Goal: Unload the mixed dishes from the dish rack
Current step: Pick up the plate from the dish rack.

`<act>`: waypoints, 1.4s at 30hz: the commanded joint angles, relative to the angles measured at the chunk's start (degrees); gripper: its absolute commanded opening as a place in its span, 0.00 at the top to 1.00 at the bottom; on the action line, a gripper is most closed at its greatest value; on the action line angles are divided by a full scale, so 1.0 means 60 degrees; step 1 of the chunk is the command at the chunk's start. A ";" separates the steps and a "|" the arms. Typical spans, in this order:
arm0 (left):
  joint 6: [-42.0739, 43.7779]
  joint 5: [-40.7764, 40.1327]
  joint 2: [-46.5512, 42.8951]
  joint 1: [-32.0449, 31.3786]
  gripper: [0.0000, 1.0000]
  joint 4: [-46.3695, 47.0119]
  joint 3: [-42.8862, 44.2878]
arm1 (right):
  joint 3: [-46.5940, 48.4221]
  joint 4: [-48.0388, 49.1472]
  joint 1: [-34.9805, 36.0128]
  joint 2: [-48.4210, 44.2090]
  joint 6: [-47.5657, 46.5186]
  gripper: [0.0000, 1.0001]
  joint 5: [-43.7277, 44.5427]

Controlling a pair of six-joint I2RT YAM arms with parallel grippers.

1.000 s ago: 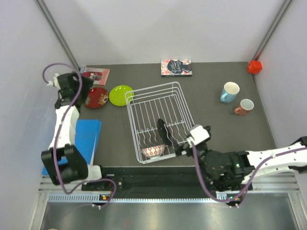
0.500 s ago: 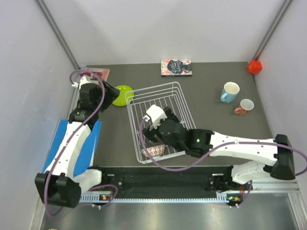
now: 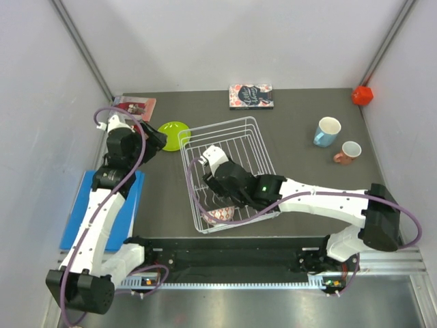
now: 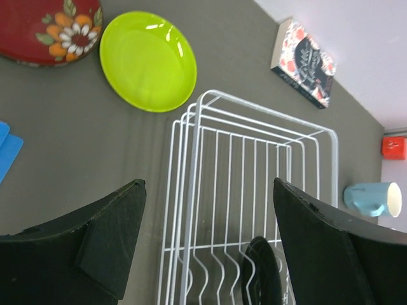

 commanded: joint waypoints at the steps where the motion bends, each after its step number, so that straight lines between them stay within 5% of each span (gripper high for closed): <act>1: 0.0034 0.0185 -0.0023 -0.0034 0.15 0.0126 -0.0333 | -0.0067 0.0242 -0.0315 0.0079 0.0684 0.46 -0.0268; 19: 0.0034 0.0390 0.0167 -0.0034 0.16 0.0404 -0.0846 | -0.0859 0.0403 -0.0403 0.0680 0.1432 0.54 -0.0327; 25: 0.0063 0.0420 0.0153 -0.0034 0.16 0.0405 -0.0905 | -0.0932 0.0315 -0.0388 0.0578 0.1388 0.87 -0.0166; 29: 0.0049 0.0464 0.0167 -0.0034 0.17 0.0449 -0.0934 | -0.0844 0.0038 -0.0359 0.0271 0.1344 0.99 0.0214; 42: 0.0165 0.1298 0.0767 -0.0048 0.20 0.0756 -0.0847 | -0.0098 -0.0841 -0.0183 -0.0944 0.0861 1.00 0.1138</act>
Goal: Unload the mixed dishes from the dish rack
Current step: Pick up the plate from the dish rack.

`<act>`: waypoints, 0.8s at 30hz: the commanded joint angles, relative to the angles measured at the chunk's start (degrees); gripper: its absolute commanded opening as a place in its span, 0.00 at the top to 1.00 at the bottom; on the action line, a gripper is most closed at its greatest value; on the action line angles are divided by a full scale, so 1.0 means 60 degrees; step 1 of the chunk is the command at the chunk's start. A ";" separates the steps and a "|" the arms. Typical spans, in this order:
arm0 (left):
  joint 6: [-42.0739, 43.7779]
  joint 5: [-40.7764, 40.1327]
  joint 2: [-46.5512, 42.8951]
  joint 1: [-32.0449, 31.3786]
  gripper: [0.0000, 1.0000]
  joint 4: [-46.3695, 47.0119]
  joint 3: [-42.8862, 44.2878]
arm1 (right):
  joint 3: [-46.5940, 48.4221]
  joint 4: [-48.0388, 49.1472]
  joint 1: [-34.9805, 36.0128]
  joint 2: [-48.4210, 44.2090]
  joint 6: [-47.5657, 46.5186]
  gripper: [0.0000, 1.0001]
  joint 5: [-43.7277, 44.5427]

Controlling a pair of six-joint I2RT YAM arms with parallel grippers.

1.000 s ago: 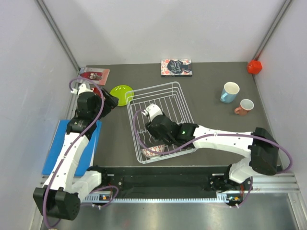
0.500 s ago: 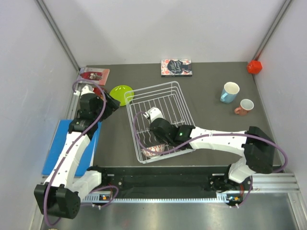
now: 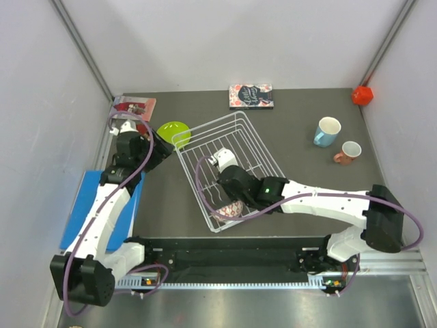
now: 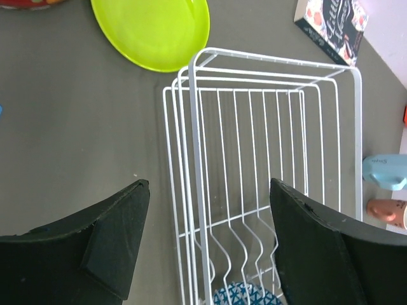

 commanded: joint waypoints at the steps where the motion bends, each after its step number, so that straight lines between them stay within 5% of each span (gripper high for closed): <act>1: 0.0242 0.0719 0.0396 -0.0048 0.20 0.0581 0.0108 | 0.0911 -0.0648 0.0155 -0.0865 -0.0626 1.00 0.1087; 13: 0.0550 0.1672 0.1789 -0.0209 0.21 0.0611 0.1425 | 0.0740 -0.0534 0.1003 -0.2856 -0.2292 1.00 0.2140; 20: 0.0491 0.3634 0.1687 -0.0443 0.20 0.0816 0.2085 | -0.1545 0.1867 0.3742 -0.3898 -0.7923 1.00 0.5464; 24: 0.1353 0.3872 0.1452 -0.1508 0.18 0.0380 0.2508 | -0.2935 0.3127 0.4855 -0.3417 -1.0260 1.00 0.6623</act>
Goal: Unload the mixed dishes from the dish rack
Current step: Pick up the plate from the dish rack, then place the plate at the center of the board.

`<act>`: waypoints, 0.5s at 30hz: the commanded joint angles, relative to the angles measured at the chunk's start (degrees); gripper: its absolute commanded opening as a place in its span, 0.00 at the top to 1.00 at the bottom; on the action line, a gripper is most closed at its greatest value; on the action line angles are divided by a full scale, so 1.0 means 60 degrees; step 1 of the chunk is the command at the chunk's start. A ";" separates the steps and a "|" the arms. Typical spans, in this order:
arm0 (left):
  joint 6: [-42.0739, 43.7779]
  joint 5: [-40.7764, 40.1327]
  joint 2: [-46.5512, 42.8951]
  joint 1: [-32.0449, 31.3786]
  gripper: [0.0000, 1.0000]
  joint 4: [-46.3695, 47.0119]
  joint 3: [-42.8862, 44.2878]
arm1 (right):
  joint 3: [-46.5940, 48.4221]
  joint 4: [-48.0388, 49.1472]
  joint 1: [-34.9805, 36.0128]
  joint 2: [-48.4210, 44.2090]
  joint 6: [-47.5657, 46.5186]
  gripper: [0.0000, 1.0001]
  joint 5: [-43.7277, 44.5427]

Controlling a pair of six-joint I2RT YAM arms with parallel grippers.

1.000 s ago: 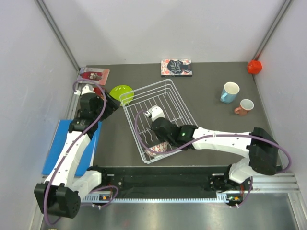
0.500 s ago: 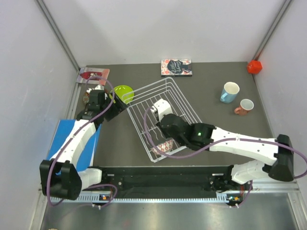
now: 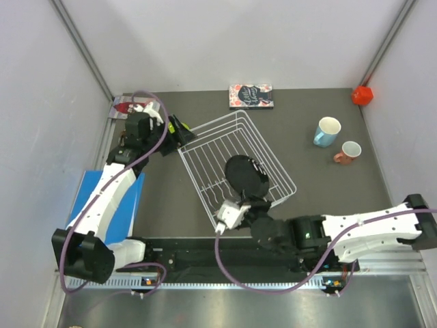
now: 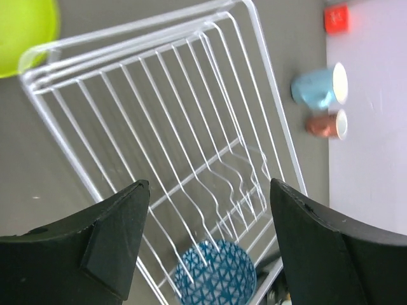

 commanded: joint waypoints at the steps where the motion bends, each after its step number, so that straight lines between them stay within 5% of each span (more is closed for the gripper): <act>1: 0.1288 0.0378 -0.0548 -0.1188 0.17 -0.0285 0.0762 | -0.1150 0.2372 0.0854 0.0486 -0.3815 1.00 0.2176; 10: 0.2113 0.1457 -0.1177 -0.2318 0.17 -0.1633 0.0866 | -0.2323 0.4750 0.1646 0.1483 -0.6716 1.00 0.2603; 15: 0.2376 0.1795 -0.1471 -0.2640 0.17 -0.1840 0.0441 | -0.2090 0.4841 0.1749 0.1702 -0.6763 1.00 0.2530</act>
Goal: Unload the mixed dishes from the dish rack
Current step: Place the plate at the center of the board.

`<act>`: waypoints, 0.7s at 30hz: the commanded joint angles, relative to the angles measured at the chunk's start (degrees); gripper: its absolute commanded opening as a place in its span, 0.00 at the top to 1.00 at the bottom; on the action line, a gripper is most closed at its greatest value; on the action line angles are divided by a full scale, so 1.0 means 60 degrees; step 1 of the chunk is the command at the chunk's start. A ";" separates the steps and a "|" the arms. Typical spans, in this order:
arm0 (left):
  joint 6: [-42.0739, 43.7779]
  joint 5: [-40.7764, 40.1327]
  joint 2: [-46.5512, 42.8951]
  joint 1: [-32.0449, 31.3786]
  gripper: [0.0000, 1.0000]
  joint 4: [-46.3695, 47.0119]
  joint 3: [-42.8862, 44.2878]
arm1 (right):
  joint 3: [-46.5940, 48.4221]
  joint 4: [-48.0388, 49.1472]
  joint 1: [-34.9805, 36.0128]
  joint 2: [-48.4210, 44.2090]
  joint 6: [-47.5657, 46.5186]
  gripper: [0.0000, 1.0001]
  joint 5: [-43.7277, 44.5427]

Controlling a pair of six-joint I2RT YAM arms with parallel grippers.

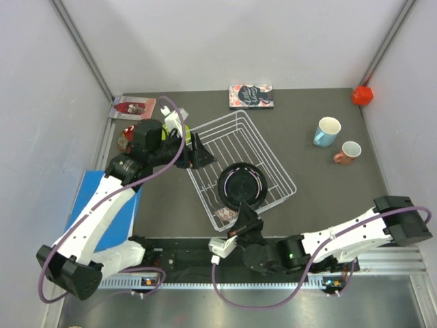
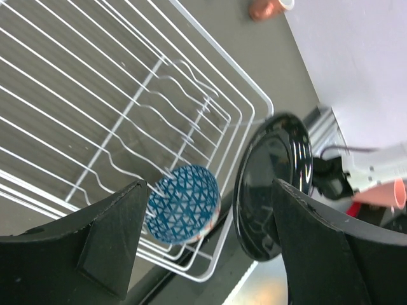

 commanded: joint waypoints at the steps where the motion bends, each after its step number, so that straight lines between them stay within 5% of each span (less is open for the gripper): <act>1: 0.0457 0.0659 -0.0422 -0.0247 0.17 -0.0285 -0.0306 | 0.0373 0.1092 0.0183 0.0074 -0.0676 1.00 0.0355; 15: 0.0281 0.1040 -0.0614 -0.1580 0.25 0.0638 -0.1449 | 0.0944 0.1444 0.0197 0.0353 -0.0500 1.00 -0.0069; 21: 0.0281 0.1055 -0.0467 -0.1698 0.63 0.0799 -0.1537 | 0.0915 0.1619 0.0197 0.0426 -0.0486 1.00 -0.0041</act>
